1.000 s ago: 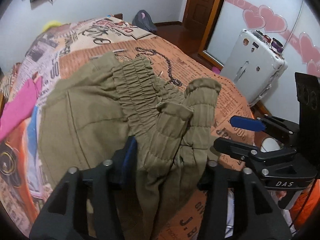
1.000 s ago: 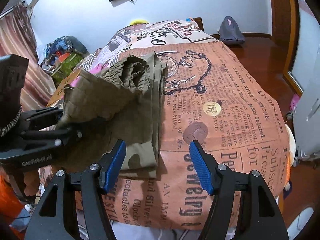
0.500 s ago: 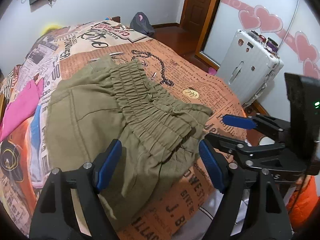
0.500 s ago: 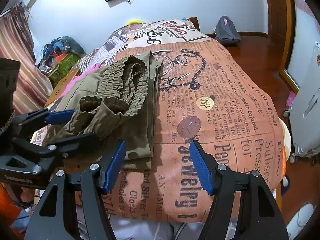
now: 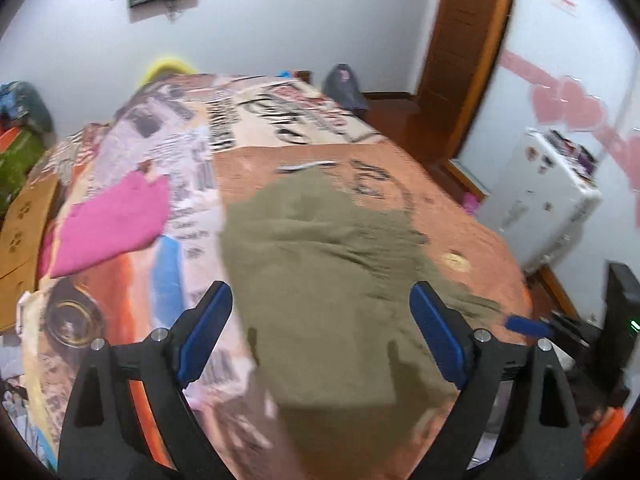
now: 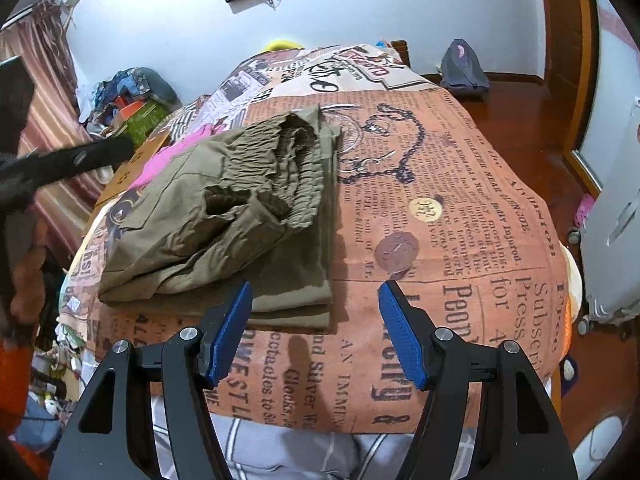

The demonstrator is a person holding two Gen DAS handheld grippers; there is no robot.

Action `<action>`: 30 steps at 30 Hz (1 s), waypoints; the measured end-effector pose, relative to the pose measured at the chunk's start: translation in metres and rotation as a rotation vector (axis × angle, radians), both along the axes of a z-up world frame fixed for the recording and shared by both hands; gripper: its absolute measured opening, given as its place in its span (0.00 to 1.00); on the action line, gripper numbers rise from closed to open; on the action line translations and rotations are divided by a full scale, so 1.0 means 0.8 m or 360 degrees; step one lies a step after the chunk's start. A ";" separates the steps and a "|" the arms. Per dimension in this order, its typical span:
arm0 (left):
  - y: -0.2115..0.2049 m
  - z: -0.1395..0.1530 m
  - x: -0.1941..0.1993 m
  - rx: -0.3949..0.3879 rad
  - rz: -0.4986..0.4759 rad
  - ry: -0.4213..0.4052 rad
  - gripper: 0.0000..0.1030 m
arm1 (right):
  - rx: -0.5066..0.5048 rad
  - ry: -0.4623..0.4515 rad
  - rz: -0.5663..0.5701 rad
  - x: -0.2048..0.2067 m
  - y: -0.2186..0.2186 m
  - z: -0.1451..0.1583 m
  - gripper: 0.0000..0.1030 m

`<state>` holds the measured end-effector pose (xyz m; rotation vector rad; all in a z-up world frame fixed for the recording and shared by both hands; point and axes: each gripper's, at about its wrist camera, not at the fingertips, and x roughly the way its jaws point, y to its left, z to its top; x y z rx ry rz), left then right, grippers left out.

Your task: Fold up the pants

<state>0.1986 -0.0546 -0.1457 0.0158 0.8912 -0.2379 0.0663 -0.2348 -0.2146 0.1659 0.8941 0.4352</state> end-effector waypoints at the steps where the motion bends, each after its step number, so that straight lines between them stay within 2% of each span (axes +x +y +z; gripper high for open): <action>1: 0.008 -0.006 0.012 0.0034 0.0030 0.0003 0.88 | 0.0003 0.0006 0.0010 0.000 0.003 -0.001 0.62; 8: 0.042 -0.062 0.082 0.0189 0.0157 0.0082 0.88 | -0.0012 0.0075 0.0113 0.006 0.034 -0.019 0.62; 13: 0.057 -0.107 0.111 0.0265 0.0172 0.0148 0.89 | -0.0049 0.0076 0.0107 0.020 0.040 -0.034 0.62; 16: 0.068 -0.121 0.107 0.0235 0.0172 0.0149 0.89 | -0.0071 0.0083 0.0091 0.035 0.034 -0.036 0.62; 25: 0.079 -0.126 0.074 0.0381 0.0210 0.0108 0.89 | -0.0200 0.0062 0.0102 0.098 0.034 -0.047 0.62; 30: 0.096 -0.129 0.055 0.0321 0.0248 0.0152 0.89 | -0.0194 0.0073 0.0118 0.149 0.032 -0.052 0.62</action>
